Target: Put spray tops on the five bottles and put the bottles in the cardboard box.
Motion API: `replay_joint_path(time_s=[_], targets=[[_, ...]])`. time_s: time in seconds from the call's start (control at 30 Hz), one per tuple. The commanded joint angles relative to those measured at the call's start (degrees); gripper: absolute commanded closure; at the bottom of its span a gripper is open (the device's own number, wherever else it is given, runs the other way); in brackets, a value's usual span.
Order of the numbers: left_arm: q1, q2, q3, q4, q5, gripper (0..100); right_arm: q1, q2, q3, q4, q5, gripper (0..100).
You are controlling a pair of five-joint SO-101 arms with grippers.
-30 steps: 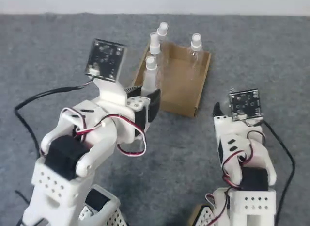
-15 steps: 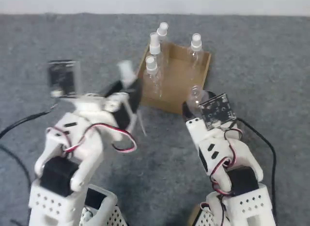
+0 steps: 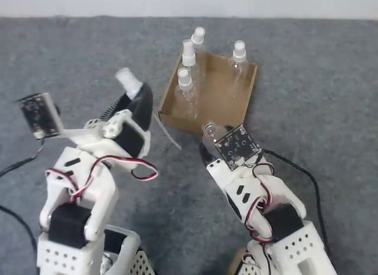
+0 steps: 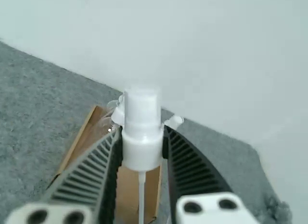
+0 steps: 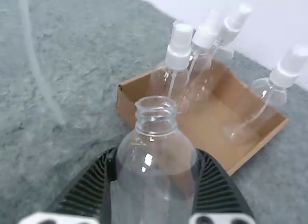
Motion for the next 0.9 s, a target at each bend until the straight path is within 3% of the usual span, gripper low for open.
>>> replay_joint_path(time_s=[0.0,0.2,0.53,0.87], targets=[[-4.31,-0.79,-0.84,-2.2,5.01,99,-0.75,-1.45,0.62,-1.45,0.79,98.3],[-8.53,-0.79,-0.31,-3.6,10.9,99,-4.26,-1.45,4.22,-5.05,0.88,98.3],[-8.88,-0.79,2.42,-3.78,17.93,99,-7.34,-1.45,10.02,-13.67,1.41,98.6],[-8.35,-0.79,4.53,-4.13,18.37,99,-7.52,-1.45,10.64,-14.37,1.49,98.6]])
